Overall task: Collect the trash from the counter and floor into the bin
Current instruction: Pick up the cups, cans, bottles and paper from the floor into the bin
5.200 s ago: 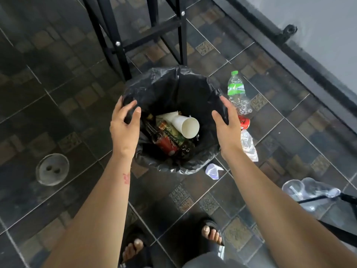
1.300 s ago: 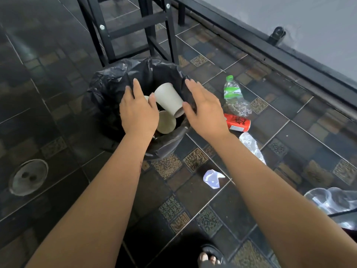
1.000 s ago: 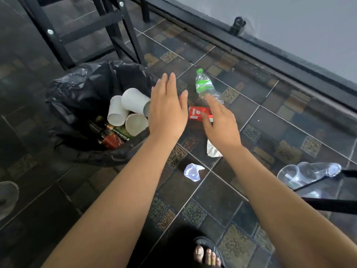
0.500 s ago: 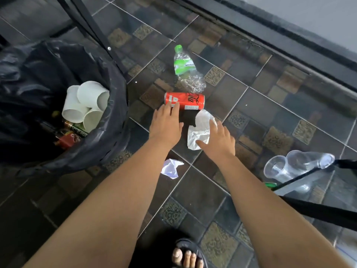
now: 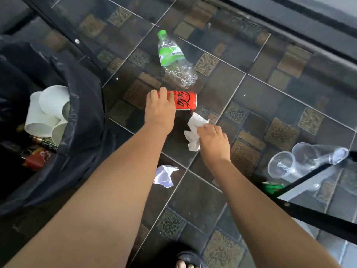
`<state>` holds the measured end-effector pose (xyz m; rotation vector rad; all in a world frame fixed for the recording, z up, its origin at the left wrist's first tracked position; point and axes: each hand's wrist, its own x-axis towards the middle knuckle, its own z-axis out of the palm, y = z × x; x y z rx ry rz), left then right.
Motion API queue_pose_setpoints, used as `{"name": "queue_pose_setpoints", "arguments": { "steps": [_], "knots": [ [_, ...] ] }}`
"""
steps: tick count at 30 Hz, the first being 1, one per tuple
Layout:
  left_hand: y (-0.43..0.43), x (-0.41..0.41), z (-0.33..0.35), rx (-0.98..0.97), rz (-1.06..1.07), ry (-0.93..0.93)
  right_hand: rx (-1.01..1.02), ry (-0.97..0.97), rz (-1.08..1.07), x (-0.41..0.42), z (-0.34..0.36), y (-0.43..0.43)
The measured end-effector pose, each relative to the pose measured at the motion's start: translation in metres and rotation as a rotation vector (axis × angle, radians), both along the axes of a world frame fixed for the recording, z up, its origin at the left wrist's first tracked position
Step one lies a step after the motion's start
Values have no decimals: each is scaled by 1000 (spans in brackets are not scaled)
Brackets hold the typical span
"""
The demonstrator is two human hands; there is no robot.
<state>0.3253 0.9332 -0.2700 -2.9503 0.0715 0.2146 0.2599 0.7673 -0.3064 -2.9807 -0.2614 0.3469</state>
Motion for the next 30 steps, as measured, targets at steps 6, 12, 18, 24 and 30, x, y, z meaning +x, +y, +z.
{"name": "queue_pose_setpoints", "arguments": {
  "steps": [6,12,18,24,30],
  "knots": [
    [7,-13,-5,-87,95,140,51,91,-127,-9,9,-7],
    [16,-44,13,-409,256,30,180,-18,-275,-16,31,-12],
    [20,-56,73,-749,294,-270,377,-229,-321,0,72,10],
    [42,-72,140,-947,289,-609,642,-361,-333,27,135,67],
    [111,-93,175,-866,381,-896,933,-458,-174,34,198,155]
  ]
}}
